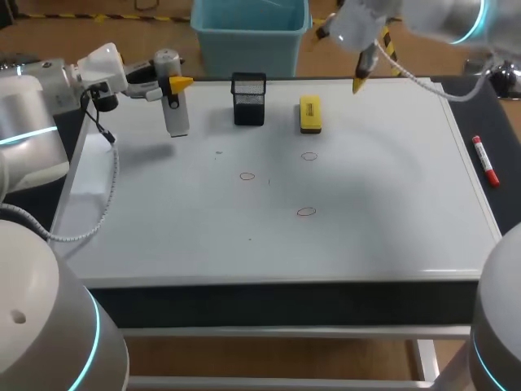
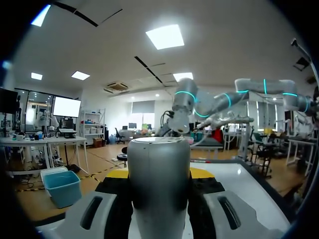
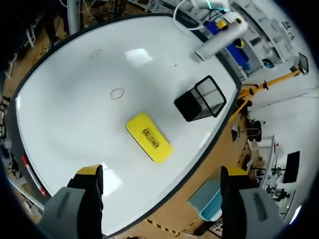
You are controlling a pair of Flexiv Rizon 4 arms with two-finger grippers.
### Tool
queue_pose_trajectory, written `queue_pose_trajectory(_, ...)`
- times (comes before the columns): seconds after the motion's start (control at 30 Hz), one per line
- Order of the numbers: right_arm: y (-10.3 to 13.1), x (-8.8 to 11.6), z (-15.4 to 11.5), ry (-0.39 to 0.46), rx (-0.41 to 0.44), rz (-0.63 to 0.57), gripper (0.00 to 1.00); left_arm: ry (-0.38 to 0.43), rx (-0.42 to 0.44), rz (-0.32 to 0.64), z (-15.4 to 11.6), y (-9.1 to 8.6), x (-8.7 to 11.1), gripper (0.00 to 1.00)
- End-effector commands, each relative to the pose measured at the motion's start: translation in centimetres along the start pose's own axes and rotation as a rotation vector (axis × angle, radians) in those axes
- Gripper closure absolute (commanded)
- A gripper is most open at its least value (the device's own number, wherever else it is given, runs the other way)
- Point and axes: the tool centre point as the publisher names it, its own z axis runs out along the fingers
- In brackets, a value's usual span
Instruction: Pick up the inspection probe, press it on each red-marked spot on the whiteboard one by one, put down the probe, pick up the eraser, and wipe off all the red marks.
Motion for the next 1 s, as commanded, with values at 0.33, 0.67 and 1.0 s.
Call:
queue_pose_trajectory(0.33, -0.5, 1.1, 0.9, 0.429, 0.094, -0.433, 0.0, -0.001, 0.003, 0.001, 0.0, -0.1, 0.0, 1.0)
queue_pose_trajectory(0.67, 0.5, 1.9, 2.1, 0.351, 0.043, -0.498, 0.0, -0.001, 0.003, 0.001, 0.0, -0.1, 0.0, 1.0)
queue_pose_trajectory(1.0, 1.1, 1.6, 3.4, 0.271, 0.043, -0.572, 0.0, -0.001, 0.003, 0.001, 0.0, -0.1, 0.0, 1.0)
